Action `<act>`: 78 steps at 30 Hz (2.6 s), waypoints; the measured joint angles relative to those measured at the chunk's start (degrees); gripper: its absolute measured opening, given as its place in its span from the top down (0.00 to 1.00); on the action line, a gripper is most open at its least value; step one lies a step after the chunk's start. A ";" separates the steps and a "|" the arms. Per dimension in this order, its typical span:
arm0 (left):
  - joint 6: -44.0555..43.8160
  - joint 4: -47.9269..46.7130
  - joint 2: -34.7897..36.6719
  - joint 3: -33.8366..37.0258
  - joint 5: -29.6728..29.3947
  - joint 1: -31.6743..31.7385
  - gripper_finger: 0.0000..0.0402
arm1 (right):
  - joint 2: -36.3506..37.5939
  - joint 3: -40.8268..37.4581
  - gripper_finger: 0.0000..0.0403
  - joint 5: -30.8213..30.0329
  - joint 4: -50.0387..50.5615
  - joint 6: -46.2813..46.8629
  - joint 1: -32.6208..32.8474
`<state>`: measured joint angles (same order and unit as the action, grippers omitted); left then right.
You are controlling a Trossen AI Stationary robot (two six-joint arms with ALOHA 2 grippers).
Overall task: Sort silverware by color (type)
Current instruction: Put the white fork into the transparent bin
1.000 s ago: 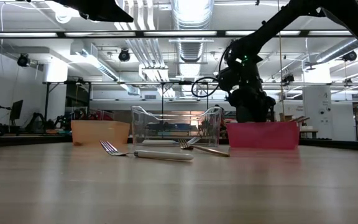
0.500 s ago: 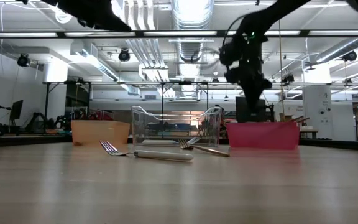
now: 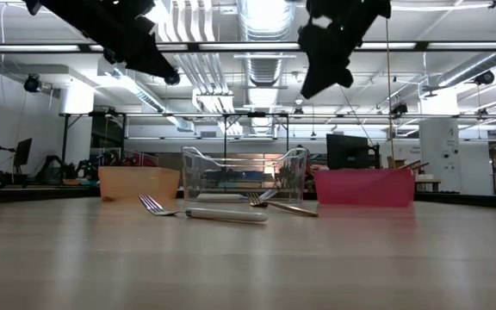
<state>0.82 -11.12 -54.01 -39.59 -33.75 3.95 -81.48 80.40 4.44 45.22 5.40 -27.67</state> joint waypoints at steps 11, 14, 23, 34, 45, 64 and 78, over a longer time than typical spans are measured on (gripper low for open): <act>-5.50 1.14 -4.20 -0.01 23.80 -0.56 0.62 | 3.89 -10.75 0.83 -0.04 -13.33 0.94 15.04; -9.05 3.66 -7.41 -0.02 28.61 -1.97 0.62 | 3.58 -13.31 0.83 -0.08 -16.42 1.48 18.10; -17.20 4.09 -17.69 -0.04 30.35 -10.47 0.62 | 3.46 -23.29 0.84 -0.01 -29.14 1.54 25.95; -31.28 5.27 -28.47 -0.04 22.28 -19.00 0.62 | 2.35 -27.41 0.87 -0.17 -41.22 -3.47 27.90; -44.27 11.13 -36.79 -0.09 16.75 -28.26 0.62 | -10.40 -19.06 0.87 -0.03 -42.87 -9.87 27.92; -50.20 17.26 -47.14 -2.08 8.51 -29.91 0.62 | -21.67 -14.77 0.87 -0.07 -36.60 -8.35 32.09; -47.88 15.73 -47.14 -1.96 5.72 -30.06 0.62 | -29.84 -14.29 0.87 -0.39 -44.29 -5.23 35.57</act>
<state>-47.07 4.61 -101.14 -41.56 -28.03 -26.11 -111.31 66.11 4.05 0.93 0.17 7.90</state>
